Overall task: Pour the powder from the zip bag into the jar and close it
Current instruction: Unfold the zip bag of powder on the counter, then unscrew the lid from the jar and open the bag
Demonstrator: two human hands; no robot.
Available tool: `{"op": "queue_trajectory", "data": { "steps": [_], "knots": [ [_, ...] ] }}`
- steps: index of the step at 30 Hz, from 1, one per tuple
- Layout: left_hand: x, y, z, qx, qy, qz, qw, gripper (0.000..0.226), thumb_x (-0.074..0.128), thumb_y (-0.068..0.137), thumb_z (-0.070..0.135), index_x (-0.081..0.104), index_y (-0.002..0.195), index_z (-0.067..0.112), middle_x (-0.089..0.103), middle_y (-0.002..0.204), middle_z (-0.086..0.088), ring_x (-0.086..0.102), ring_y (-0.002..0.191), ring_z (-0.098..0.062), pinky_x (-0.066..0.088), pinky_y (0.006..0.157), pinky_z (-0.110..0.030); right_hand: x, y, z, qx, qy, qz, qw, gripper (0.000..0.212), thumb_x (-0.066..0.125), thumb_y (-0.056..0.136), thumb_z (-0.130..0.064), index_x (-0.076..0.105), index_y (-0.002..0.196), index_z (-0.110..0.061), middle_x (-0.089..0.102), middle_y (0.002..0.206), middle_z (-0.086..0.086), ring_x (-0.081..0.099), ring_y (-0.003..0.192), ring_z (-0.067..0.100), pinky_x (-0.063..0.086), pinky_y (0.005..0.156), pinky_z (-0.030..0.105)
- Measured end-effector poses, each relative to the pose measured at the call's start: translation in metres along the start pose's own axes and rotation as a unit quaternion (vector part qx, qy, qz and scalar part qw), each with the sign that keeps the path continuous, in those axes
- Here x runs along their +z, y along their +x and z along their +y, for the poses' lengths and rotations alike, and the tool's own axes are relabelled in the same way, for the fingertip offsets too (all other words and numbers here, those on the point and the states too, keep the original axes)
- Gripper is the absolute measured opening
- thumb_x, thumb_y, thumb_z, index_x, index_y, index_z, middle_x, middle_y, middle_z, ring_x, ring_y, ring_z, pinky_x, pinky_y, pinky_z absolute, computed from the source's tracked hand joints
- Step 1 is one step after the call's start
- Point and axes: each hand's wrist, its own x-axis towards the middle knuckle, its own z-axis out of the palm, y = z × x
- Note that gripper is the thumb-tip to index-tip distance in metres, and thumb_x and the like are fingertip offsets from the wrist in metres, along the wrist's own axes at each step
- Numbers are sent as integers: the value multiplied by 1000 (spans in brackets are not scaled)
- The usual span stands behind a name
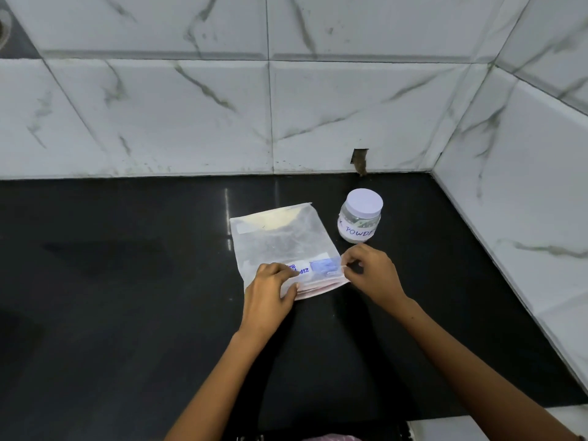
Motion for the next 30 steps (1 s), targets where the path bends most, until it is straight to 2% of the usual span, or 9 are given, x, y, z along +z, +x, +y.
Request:
{"op": "queue_trajectory", "data": {
  "steps": [3, 7, 10, 12, 16, 20, 24, 27, 30],
  "knots": [
    [9, 18, 15, -3, -29, 19, 999, 22, 59, 92, 32, 71, 104, 19, 64, 111, 7, 51, 109, -11, 39, 75, -21, -16, 17, 3, 0, -10, 97, 995, 8, 70, 76, -7, 68, 84, -10, 69, 90, 3, 64, 82, 18, 55, 70, 38],
    [23, 38, 31, 5, -47, 31, 998, 23, 58, 92, 33, 70, 106, 21, 65, 115, 6, 53, 109, -12, 38, 78, -19, -34, 57, 12, 45, -63, 164, 984, 25, 68, 82, -18, 63, 105, -10, 60, 113, 7, 54, 107, 22, 49, 77, 32],
    [34, 49, 39, 9, -58, 34, 998, 22, 58, 92, 32, 70, 107, 21, 65, 117, 5, 53, 110, -13, 38, 80, -19, -36, 84, 16, 68, -96, 145, 982, 36, 67, 84, -31, 59, 114, -12, 53, 123, 8, 47, 117, 23, 47, 84, 33],
    [40, 54, 43, 10, -61, 31, 998, 22, 59, 92, 32, 70, 107, 21, 65, 118, 4, 53, 110, -13, 37, 81, -19, -32, 97, 17, 90, -95, 112, 985, 38, 64, 85, -40, 58, 111, -12, 51, 126, 8, 47, 118, 24, 46, 87, 34],
    [47, 65, 48, -1, -78, 21, 997, 27, 60, 91, 36, 70, 112, 21, 65, 121, 4, 53, 113, -13, 36, 82, -19, -30, 113, 16, 111, -95, 43, 988, 58, 67, 72, -62, 50, 101, -15, 57, 108, 8, 58, 94, 26, 44, 72, 33],
    [57, 75, 56, -28, -111, 0, 993, 49, 66, 84, 45, 61, 126, 21, 59, 132, 6, 48, 123, -13, 34, 88, -19, -37, 106, 17, 105, -118, 25, 987, 52, 73, 67, -52, 47, 97, -18, 60, 97, 8, 61, 87, 28, 40, 66, 30],
    [73, 77, 72, -21, -160, -7, 987, 65, 71, 78, 47, 52, 136, 24, 49, 142, 9, 40, 132, -10, 31, 97, -18, -44, 70, 17, 112, -137, 24, 984, 54, 72, 66, -53, 48, 102, -21, 62, 94, 7, 62, 83, 28, 40, 64, 30],
    [90, 65, 85, -8, -189, -11, 982, 74, 80, 66, 44, 54, 132, 21, 57, 133, 7, 47, 124, -9, 38, 97, -21, -43, 40, 15, 122, -171, 63, 976, 56, 67, 67, -58, 51, 103, -19, 63, 90, 7, 62, 80, 29, 41, 61, 31],
    [103, 53, 95, -25, -211, 22, 977, 77, 78, 56, 51, 55, 124, 23, 61, 123, 8, 52, 114, -10, 44, 98, -31, -41, 22, 9, 137, -180, 69, 972, 58, 66, 68, -58, 51, 108, -19, 62, 97, 7, 60, 88, 27, 44, 66, 33]
  ]
}}
